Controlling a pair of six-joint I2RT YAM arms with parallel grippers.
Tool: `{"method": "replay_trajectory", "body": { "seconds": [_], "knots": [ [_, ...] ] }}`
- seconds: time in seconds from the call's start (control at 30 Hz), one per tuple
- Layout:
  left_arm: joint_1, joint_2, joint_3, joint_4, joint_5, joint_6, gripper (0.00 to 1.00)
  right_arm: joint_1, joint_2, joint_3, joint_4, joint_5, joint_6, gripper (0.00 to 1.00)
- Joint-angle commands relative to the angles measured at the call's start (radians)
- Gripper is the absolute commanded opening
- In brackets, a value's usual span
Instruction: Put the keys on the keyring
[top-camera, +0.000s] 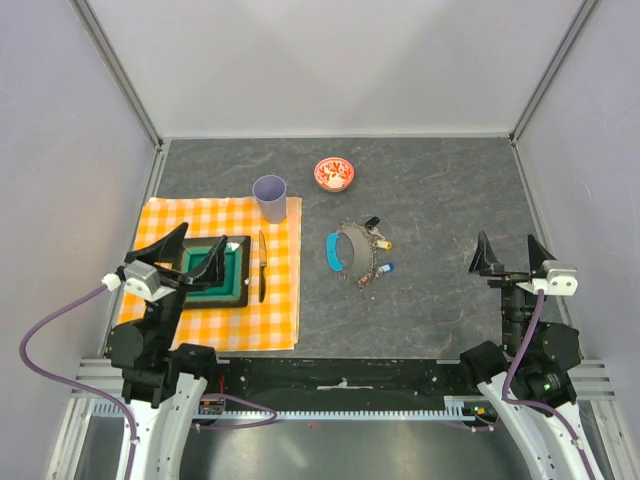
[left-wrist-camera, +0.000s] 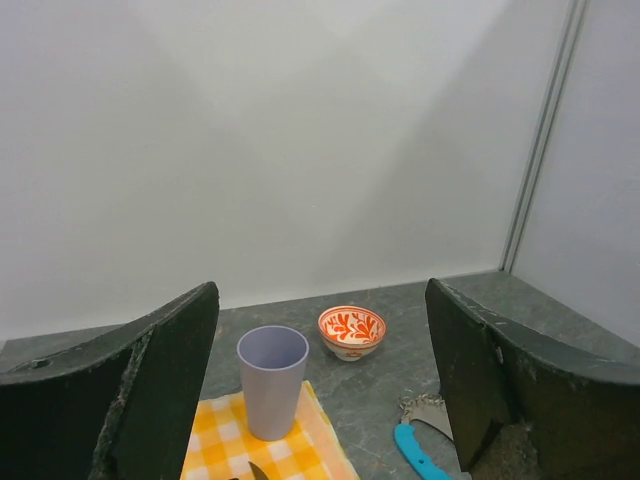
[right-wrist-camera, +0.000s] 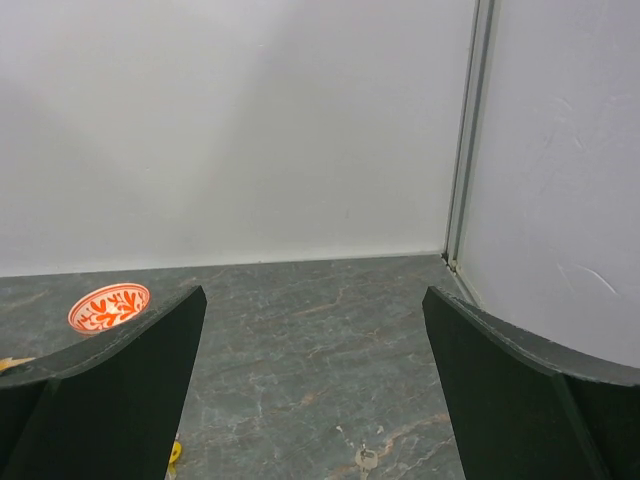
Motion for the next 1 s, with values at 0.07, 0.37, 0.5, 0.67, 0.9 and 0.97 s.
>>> {"method": "replay_trajectory", "body": {
  "seconds": [0.07,0.37,0.5,0.67,0.9,0.97],
  "knots": [
    [0.005,0.148,0.026,0.019,0.058,-0.080,0.94,-0.005,-0.001,0.027,-0.003,-0.005,0.040,0.98],
    [0.003,0.628,0.181,-0.164,0.240,-0.272,0.99,0.016,-0.001,0.027,-0.012,-0.005,0.068,0.98],
    [-0.058,0.788,0.201,-0.158,0.227,-0.326,0.99,0.040,-0.001,0.027,-0.012,0.004,0.071,0.98],
    [-0.279,0.966,0.284,-0.158,-0.012,-0.263,0.98,0.053,-0.001,0.024,-0.014,0.010,0.071,0.98],
    [-0.503,1.274,0.448,-0.162,-0.299,-0.292,0.97,0.061,0.000,0.022,-0.012,0.016,0.071,0.98],
    [-0.546,1.371,0.509,-0.170,-0.378,-0.307,0.96,0.067,0.000,0.021,-0.012,0.016,0.071,0.98]
  ]
}}
